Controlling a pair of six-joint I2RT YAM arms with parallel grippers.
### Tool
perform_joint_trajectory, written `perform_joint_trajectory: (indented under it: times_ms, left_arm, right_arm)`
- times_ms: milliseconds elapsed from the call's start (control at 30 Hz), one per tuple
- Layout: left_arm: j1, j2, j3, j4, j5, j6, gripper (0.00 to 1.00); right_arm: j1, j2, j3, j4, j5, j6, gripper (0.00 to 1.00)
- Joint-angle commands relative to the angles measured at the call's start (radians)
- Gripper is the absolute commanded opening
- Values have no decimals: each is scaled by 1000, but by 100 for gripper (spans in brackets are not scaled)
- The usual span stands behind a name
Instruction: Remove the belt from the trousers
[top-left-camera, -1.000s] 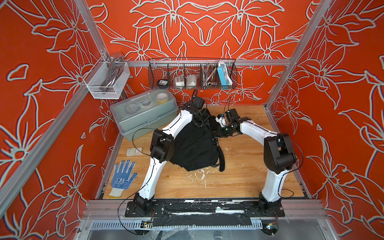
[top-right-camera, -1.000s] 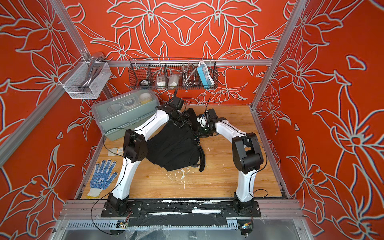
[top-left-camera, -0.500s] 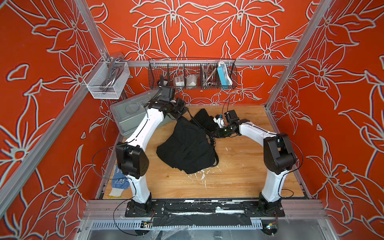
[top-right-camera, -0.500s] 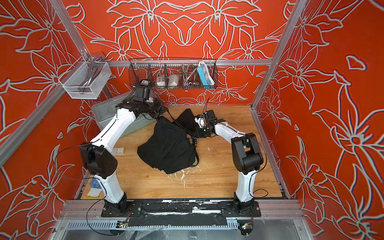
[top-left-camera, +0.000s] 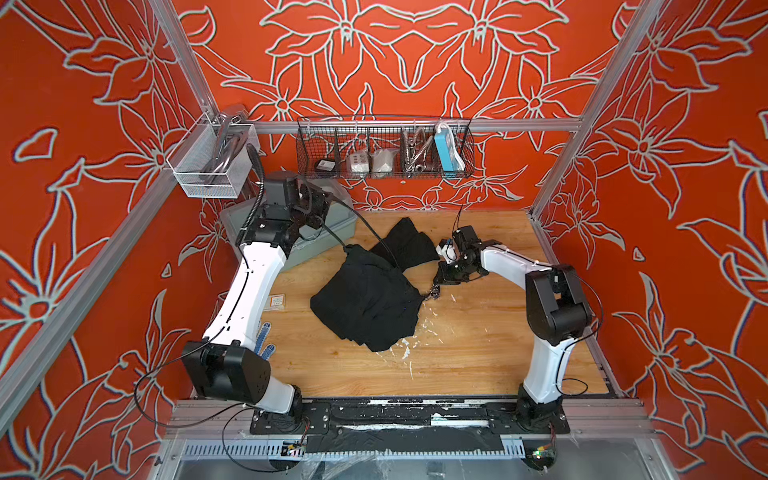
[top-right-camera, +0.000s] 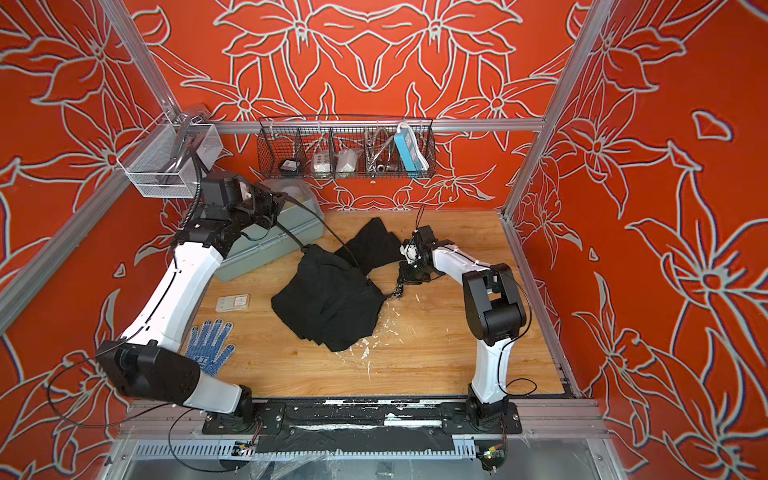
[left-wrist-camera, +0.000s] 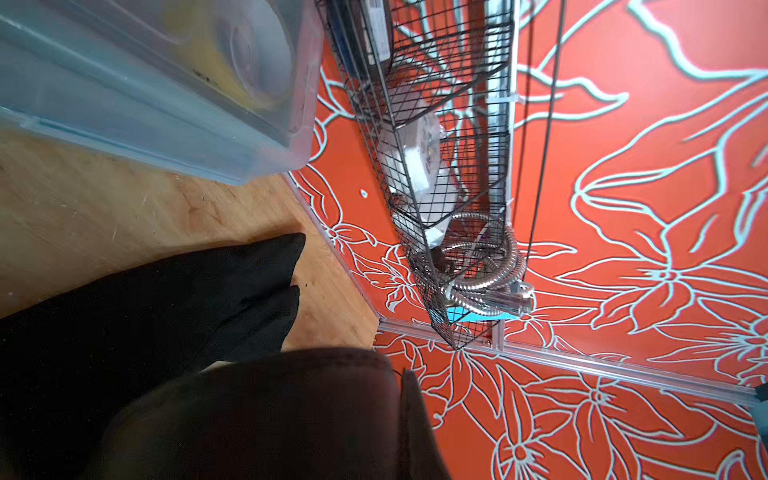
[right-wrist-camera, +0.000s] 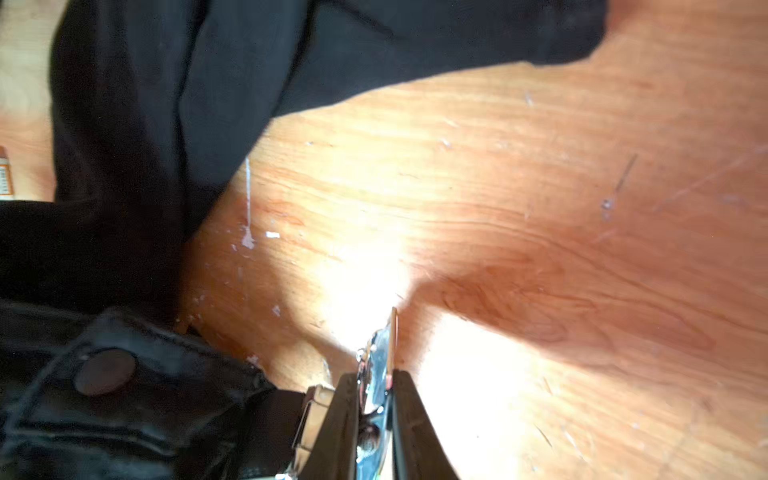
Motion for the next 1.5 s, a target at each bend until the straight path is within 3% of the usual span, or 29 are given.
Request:
perform_joint_trajectory:
  times_ms: [0, 167, 267, 400, 567, 667, 867, 1000, 1167, 1300, 1367, 1467]
  left_arm:
    - [-19, 90, 4, 57, 69, 65, 23]
    - [-82, 278, 113, -120, 166, 282, 56]
    - [-134, 298, 156, -233, 143, 422, 59]
    - [-238, 249, 201, -451, 35, 674, 56]
    - [-325, 122, -10, -442, 234, 729, 41]
    - [-381, 108, -133, -474, 241, 802, 34]
    - [-445, 276, -230, -379, 218, 843, 25]
    - [-508, 454, -115, -397, 151, 840, 19]
    - [-548, 560, -49, -462, 83, 819, 18]
    - [-550, 565, -95, -434, 95, 798, 18]
    - [-550, 562, -114, -421, 104, 791, 18]
    - [-550, 567, -127, -411, 118, 783, 17]
  right_arm:
    - [-12, 56, -30, -157, 151, -39, 0]
    - [-12, 24, 35, -184, 136, -44, 0]
    - [-12, 0, 115, -221, 123, -42, 0]
    - [-12, -29, 238, -272, 113, -31, 0]
    - [-13, -27, 401, -336, 118, -26, 0]
    - [-12, -18, 507, -381, 112, -16, 0]
    - [-11, -52, 651, -421, 110, -4, 0]
    - [-8, -62, 694, -432, 99, 6, 0]
    - [-3, -91, 566, -436, 97, -14, 2]
    - [6, -136, 240, -265, 122, 15, 32]
    - [7, -137, 154, -215, 127, 25, 48]
    - [9, -121, 85, -148, 129, 30, 50]
